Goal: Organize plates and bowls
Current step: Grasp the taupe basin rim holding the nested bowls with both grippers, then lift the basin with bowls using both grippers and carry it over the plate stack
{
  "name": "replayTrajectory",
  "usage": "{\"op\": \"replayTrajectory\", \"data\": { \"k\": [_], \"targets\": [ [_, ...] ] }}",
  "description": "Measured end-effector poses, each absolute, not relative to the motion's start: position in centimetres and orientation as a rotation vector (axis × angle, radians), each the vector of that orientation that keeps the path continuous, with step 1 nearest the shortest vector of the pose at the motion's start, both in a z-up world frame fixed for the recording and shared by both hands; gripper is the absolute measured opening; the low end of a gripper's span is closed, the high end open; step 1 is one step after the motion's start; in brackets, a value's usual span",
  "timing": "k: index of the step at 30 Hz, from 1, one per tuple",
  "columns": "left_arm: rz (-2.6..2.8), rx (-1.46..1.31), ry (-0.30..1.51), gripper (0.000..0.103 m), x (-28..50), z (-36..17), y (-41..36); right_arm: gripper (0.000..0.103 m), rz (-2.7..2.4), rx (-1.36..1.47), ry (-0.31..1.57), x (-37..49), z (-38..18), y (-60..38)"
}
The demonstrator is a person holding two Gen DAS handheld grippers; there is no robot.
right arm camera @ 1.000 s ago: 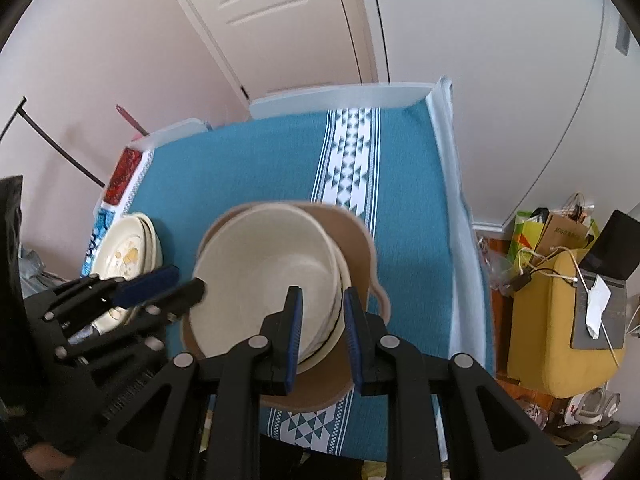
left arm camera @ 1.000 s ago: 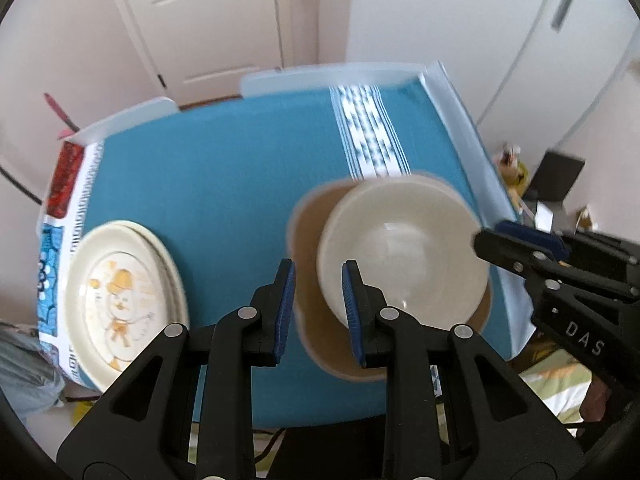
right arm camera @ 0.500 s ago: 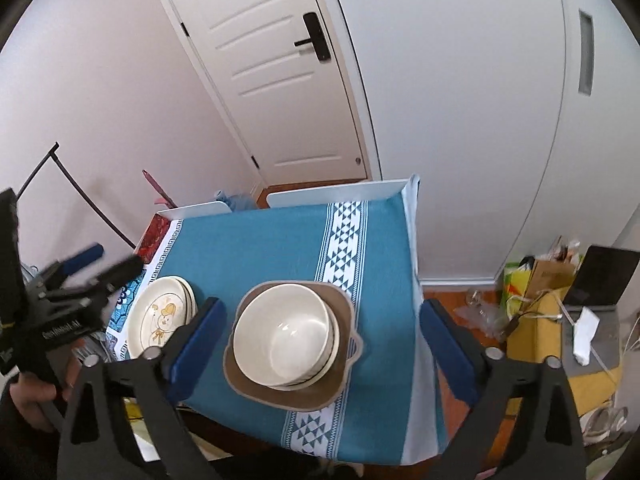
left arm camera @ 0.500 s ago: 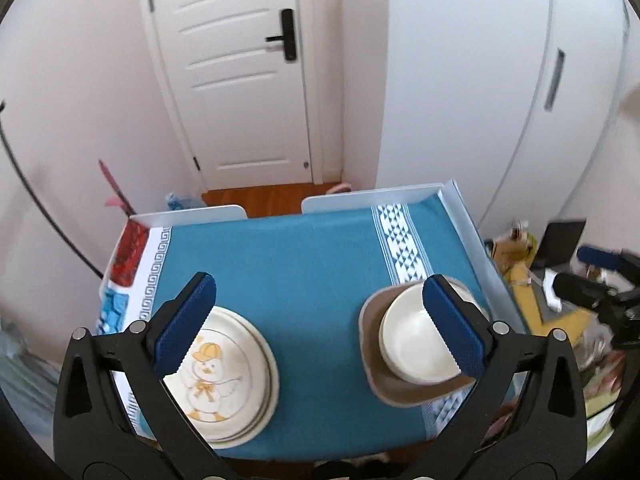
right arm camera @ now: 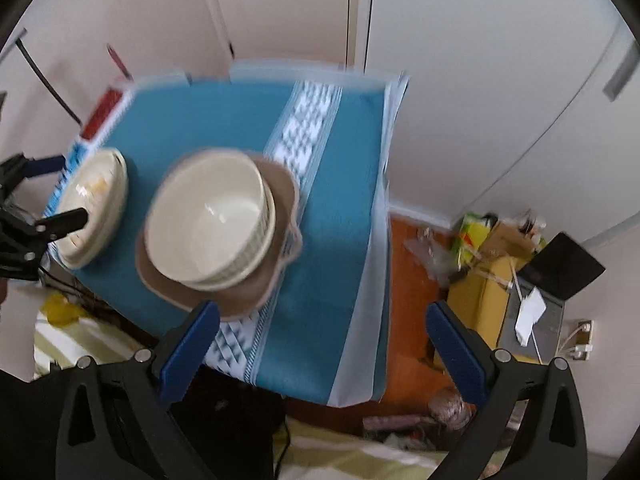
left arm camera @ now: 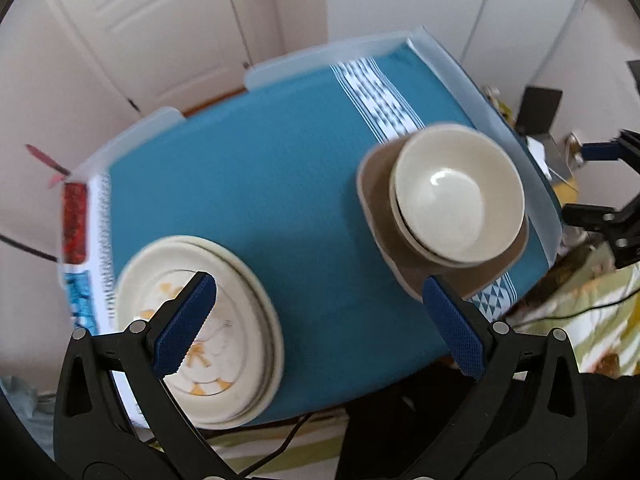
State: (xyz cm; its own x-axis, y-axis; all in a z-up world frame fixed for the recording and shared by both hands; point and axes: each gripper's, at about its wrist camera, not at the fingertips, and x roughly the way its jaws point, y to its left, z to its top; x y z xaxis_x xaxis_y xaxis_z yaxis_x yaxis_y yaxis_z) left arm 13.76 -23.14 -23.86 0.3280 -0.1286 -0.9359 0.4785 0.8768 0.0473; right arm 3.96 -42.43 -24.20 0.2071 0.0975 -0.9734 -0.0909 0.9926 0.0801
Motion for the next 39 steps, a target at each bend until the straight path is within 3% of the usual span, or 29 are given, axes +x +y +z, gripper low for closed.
{"op": "replayTrajectory", "data": {
  "k": [6, 12, 16, 19, 21, 22, 27, 39],
  "targets": [
    [-0.477, 0.359, 1.269, 0.096, 15.3, -27.5, -25.0, 0.098, 0.182, -0.055, 1.457, 5.4, -27.5, -41.0],
    [-0.518, 0.408, 1.335, 0.088, 15.6, -30.3, -26.9, 0.077, 0.261, -0.111, 1.519, 6.6, -29.3, -39.5],
    [-0.552, 0.390, 1.352, 0.075, 15.5, -31.6, -27.5, 0.060, 0.301, -0.088, 1.524, 7.0, -30.7, -39.3],
    [-0.574, 0.384, 1.355, 0.061, 15.5, -32.8, -28.4, 0.056, 0.322, -0.060, 1.504, 7.0, -31.8, -39.4],
    [-0.586, 0.373, 1.350, 0.042, 15.4, -33.5, -28.8, 0.055, 0.340, -0.045, 1.478, 7.0, -32.2, -39.6],
    [-0.586, 0.351, 1.352, 0.037, 15.4, -33.7, -28.9, 0.051, 0.351, -0.038, 1.471, 7.0, -32.4, -39.6],
    [-0.597, 0.362, 1.276, 0.016, 14.4, -33.5, -29.6, 0.017, 0.428, -0.035, 1.398, 6.6, -32.8, -38.1],
    [-0.558, 0.385, 1.189, 0.015, 13.3, -32.0, -29.7, 0.015, 0.411, -0.063, 1.328, 6.3, -31.7, -38.0]
  ]
}}
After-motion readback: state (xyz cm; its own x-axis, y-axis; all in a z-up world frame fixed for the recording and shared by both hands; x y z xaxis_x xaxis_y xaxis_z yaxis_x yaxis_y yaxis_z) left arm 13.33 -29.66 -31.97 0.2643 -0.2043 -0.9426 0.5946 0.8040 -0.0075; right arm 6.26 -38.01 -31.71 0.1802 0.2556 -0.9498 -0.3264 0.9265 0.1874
